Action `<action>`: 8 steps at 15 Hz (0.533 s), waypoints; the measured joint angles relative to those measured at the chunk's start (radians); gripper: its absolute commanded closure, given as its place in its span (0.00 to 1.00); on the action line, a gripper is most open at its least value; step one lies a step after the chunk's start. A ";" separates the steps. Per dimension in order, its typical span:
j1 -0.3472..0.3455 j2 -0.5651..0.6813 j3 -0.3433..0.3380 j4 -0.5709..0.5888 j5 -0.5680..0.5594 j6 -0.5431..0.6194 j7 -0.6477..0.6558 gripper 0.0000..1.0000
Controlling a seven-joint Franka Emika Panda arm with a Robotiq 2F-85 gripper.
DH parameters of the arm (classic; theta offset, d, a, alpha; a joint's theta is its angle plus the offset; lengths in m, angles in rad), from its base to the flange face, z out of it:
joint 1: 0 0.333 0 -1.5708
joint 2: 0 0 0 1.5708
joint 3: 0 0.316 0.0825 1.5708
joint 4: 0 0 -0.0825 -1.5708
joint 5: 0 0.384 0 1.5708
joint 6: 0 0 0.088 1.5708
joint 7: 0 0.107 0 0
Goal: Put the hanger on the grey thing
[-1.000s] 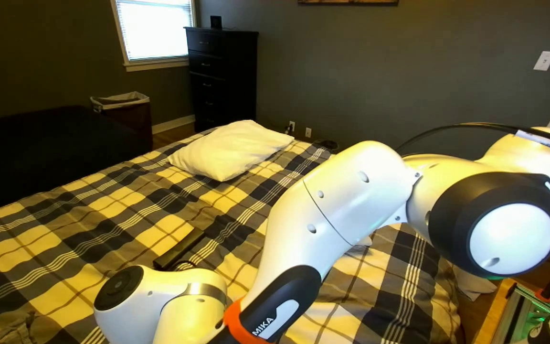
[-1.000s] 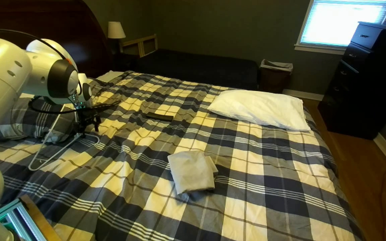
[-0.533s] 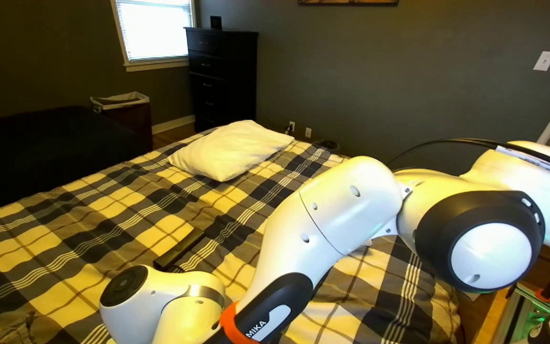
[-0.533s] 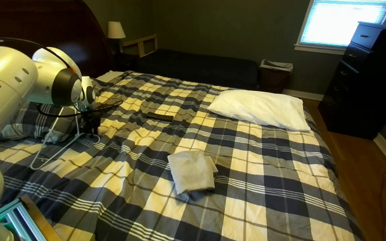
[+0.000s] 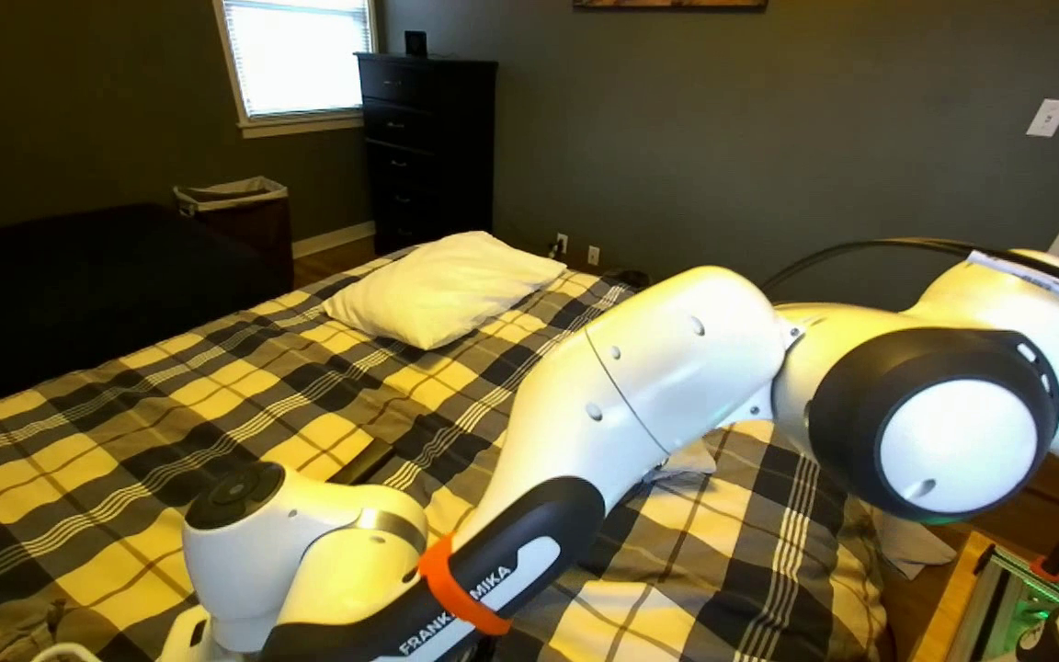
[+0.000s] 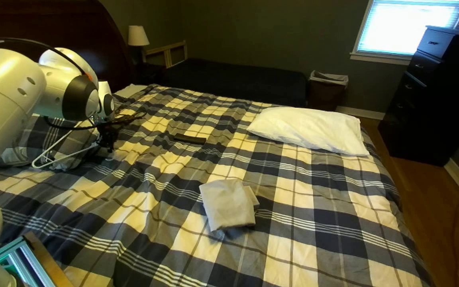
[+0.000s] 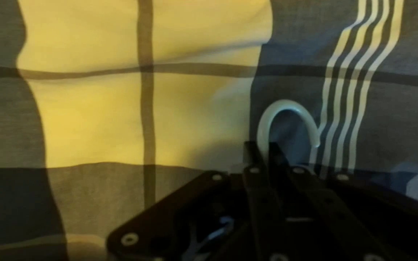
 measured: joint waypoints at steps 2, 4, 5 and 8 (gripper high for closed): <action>-0.010 -0.084 -0.013 -0.073 -0.006 0.052 0.106 0.98; -0.017 -0.187 -0.035 -0.156 -0.006 0.068 0.224 0.98; -0.023 -0.241 -0.044 -0.203 -0.006 0.069 0.286 0.92; -0.042 -0.360 -0.065 -0.320 -0.006 0.064 0.387 0.92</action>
